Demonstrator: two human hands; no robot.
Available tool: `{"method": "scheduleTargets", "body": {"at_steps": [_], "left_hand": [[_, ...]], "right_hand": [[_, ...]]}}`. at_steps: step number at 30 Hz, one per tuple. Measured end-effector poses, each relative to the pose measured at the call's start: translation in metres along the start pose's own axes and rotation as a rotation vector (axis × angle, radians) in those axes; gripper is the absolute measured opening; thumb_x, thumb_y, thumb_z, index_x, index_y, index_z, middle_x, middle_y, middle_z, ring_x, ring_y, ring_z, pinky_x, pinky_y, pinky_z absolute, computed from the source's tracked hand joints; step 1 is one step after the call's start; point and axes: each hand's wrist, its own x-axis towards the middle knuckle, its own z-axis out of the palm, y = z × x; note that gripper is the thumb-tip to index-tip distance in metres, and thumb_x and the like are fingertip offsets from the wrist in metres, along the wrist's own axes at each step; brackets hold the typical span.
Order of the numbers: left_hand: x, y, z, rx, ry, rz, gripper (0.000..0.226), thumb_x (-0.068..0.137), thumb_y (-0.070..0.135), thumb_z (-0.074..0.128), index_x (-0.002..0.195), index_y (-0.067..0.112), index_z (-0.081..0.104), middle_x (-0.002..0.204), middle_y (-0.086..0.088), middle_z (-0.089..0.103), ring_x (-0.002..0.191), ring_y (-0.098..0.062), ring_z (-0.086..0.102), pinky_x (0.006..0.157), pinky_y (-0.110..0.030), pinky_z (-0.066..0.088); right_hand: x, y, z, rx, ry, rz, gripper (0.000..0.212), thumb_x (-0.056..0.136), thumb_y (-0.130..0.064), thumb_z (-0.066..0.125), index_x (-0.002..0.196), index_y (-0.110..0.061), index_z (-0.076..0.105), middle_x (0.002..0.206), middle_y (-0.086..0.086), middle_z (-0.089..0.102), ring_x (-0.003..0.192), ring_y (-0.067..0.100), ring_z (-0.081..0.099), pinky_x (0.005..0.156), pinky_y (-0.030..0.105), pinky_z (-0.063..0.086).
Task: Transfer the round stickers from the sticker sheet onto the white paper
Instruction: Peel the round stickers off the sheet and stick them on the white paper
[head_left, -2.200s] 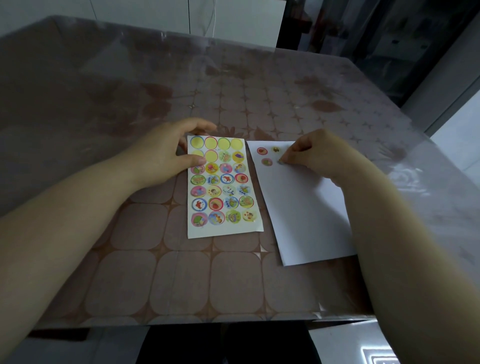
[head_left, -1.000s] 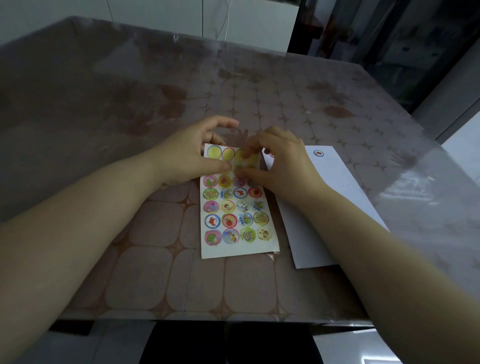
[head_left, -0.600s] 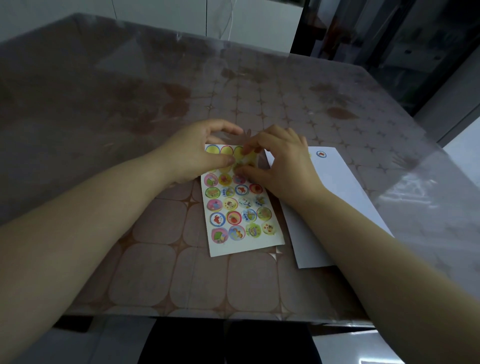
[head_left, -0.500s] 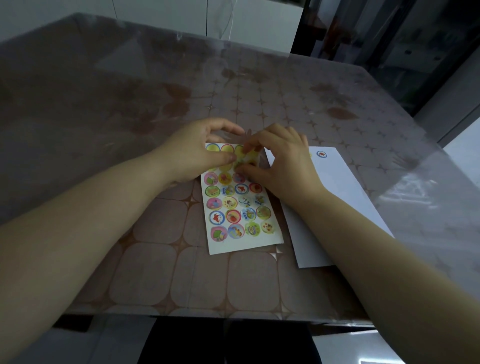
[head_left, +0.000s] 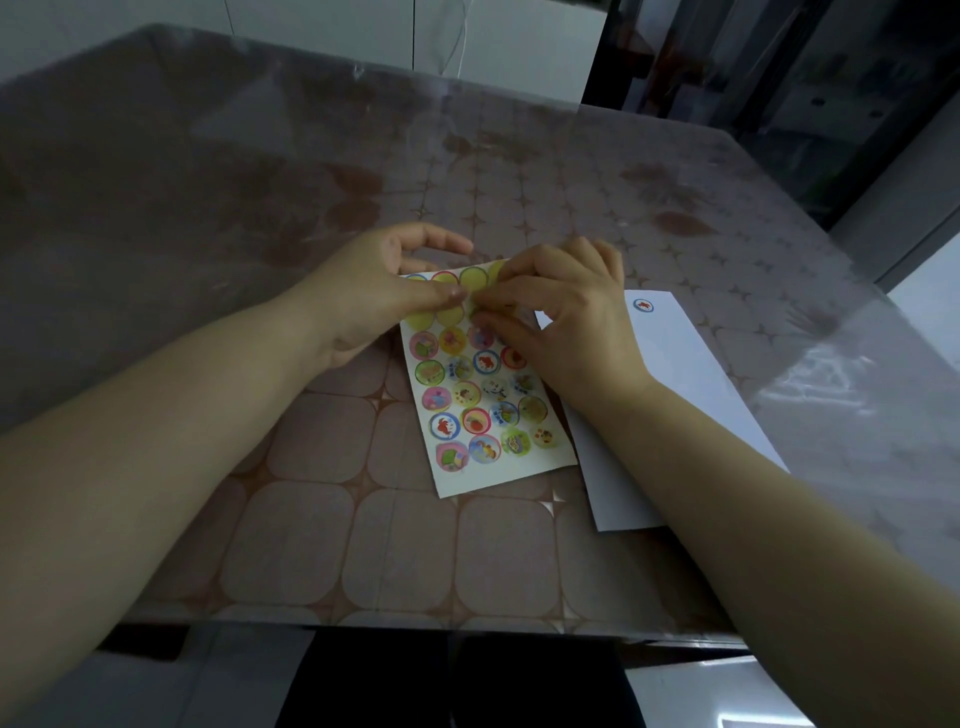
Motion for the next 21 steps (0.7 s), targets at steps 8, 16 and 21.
{"method": "scheduleTargets", "body": {"at_steps": [8,16,21], "left_hand": [[-0.001,-0.001,0.002,0.175,0.039,0.036,0.034,0.078,0.002,0.066,0.105,0.021,0.060,0.091,-0.014,0.069,0.074,-0.019,0.065,0.075,-0.030,0.053],[0.001,0.000,0.004,0.475,0.018,0.160,0.039,0.078,0.006,0.067,0.112,0.022,0.055,0.088,0.013,0.064,0.077,0.003,0.059,0.069,-0.008,0.042],[0.003,-0.003,0.002,0.546,0.019,0.213,0.042,0.077,0.006,0.068,0.113,0.022,0.055,0.091,0.013,0.062,0.080,0.011,0.057,0.073,-0.005,0.039]], "right_hand": [[-0.001,0.001,0.001,0.090,-0.079,0.116,0.018,0.072,-0.034,0.063,0.077,-0.020,0.072,0.085,0.000,0.065,0.081,0.025,0.057,0.085,0.031,0.028],[0.001,0.009,-0.004,0.294,-0.248,0.267,0.007,0.073,-0.037,0.064,0.078,-0.032,0.066,0.079,-0.033,0.052,0.090,0.014,0.052,0.094,0.044,0.037],[0.002,0.010,-0.005,0.359,-0.251,0.316,0.010,0.073,-0.033,0.069,0.076,-0.039,0.062,0.073,-0.039,0.053,0.087,0.011,0.050,0.089,0.046,0.042]]}}
